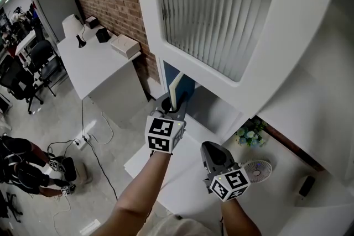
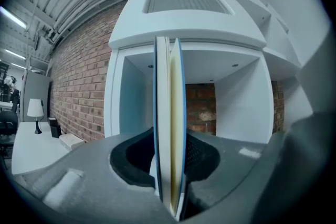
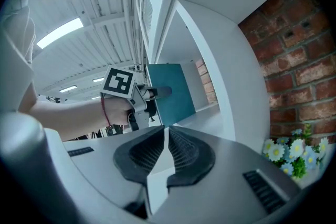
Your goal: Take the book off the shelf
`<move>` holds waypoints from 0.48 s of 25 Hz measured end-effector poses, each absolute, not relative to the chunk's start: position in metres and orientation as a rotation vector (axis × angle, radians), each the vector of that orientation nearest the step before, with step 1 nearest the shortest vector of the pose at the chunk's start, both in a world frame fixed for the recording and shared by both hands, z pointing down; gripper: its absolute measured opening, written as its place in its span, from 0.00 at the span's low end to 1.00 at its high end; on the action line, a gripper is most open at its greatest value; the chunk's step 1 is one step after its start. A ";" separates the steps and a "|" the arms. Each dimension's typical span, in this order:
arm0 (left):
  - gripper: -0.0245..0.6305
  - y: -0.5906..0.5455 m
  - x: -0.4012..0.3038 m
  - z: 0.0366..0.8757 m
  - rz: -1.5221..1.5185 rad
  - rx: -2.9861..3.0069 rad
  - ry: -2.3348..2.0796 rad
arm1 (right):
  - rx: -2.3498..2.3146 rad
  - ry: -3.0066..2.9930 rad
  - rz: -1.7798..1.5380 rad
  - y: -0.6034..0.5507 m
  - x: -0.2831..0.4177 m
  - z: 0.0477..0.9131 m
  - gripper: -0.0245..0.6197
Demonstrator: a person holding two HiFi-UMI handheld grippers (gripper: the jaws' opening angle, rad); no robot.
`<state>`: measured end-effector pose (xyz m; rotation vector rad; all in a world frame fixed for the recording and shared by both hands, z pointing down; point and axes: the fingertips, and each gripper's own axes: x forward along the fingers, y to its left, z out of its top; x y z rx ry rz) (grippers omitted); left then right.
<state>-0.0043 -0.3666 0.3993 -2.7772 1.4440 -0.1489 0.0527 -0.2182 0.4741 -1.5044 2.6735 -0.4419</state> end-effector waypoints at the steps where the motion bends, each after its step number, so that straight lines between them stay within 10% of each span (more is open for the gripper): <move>1: 0.14 -0.368 -0.003 0.399 -0.149 -2.779 1.440 | -1.504 2.674 -0.443 -0.219 0.053 0.475 0.07; 12: 0.14 -0.376 0.005 0.397 -0.157 -2.777 1.421 | -1.512 2.667 -0.456 -0.222 0.055 0.478 0.07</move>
